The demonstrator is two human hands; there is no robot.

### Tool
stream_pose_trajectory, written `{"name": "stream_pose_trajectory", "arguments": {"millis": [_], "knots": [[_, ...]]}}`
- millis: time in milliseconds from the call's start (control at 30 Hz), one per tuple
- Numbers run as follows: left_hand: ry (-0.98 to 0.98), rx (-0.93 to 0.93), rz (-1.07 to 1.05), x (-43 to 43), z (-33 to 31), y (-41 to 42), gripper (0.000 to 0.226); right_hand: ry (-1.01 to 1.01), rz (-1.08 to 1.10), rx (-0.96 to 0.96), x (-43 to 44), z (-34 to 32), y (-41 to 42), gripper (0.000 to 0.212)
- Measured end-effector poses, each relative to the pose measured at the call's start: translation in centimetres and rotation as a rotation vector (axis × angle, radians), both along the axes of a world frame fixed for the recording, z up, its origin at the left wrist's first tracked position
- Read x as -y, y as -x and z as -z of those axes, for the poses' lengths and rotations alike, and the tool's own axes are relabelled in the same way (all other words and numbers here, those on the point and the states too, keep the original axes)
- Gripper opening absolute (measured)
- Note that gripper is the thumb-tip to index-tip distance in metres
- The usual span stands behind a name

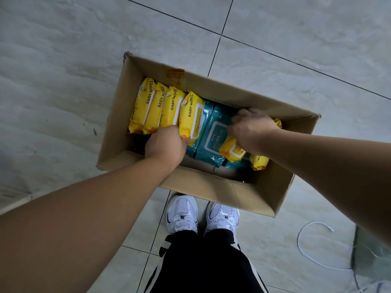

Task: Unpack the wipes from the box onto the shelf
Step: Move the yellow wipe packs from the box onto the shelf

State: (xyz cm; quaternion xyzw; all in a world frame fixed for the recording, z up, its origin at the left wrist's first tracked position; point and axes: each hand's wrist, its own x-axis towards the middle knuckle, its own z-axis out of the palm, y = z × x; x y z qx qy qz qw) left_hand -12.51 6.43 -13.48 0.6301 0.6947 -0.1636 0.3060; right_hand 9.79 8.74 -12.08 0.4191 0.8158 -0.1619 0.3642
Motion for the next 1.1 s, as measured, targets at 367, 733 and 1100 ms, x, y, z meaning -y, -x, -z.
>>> {"name": "stream_pose_trajectory", "arguments": {"millis": [367,733,1100], "knots": [[-0.050,0.402,-0.151,1.0,-5.8,1.7,0.032,0.033,0.307,-0.214,-0.1,-5.8,-0.3,0.007],[-0.013,0.580,-0.411,-5.6,-24.3,6.4,0.024,-0.004,0.548,-0.495,-3.6,-27.1,1.0,0.018],[-0.255,0.898,-0.420,-14.8,-57.2,7.9,0.014,-0.271,0.518,-0.674,-12.2,-59.4,1.4,0.017]]}}
